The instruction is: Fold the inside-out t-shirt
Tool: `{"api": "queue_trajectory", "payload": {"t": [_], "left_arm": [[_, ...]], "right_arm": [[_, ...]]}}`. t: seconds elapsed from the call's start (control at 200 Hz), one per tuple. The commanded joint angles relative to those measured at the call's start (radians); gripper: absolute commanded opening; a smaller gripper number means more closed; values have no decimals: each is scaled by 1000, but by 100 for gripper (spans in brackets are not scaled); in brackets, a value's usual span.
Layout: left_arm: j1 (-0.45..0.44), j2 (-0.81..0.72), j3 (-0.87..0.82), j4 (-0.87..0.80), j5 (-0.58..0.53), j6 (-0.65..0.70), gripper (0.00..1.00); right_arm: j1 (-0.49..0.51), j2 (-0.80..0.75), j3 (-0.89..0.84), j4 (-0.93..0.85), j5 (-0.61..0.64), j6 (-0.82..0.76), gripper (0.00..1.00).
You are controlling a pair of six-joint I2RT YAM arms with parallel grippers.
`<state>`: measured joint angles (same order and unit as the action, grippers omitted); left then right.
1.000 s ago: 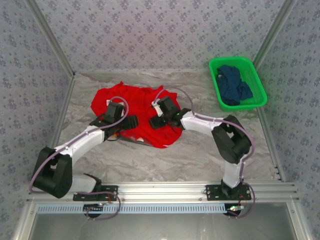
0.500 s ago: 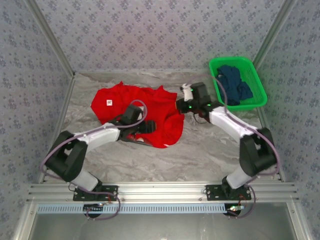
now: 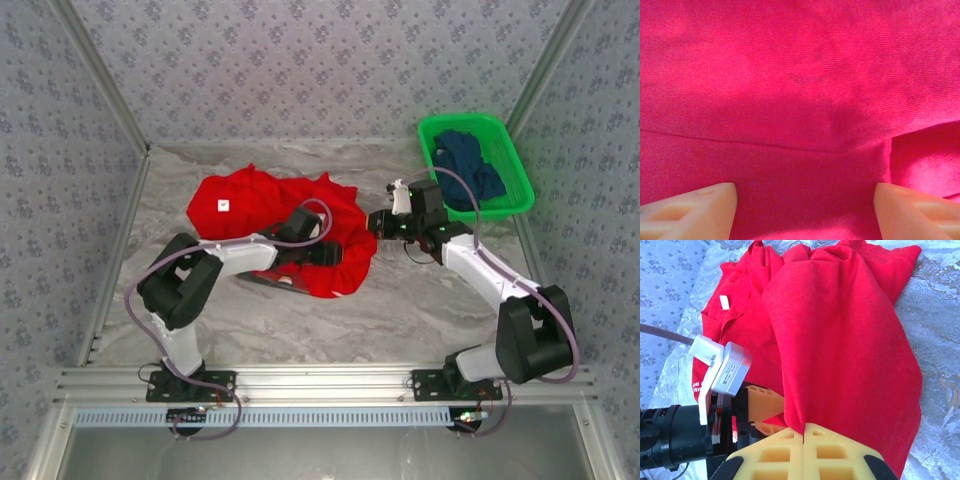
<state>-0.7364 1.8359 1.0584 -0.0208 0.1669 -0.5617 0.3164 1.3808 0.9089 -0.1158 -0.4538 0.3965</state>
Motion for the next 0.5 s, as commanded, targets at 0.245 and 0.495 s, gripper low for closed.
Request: {"api": "queue_trajectory", "payload": {"t": [0.245, 0.495], "left_arm": [[-53, 41, 127, -96, -203, 183, 79], [-54, 157, 239, -99, -218, 250, 55]], "right_arm": [[-7, 0, 5, -25, -28, -10, 0], [-7, 4, -3, -25, -27, -3, 0]]}}
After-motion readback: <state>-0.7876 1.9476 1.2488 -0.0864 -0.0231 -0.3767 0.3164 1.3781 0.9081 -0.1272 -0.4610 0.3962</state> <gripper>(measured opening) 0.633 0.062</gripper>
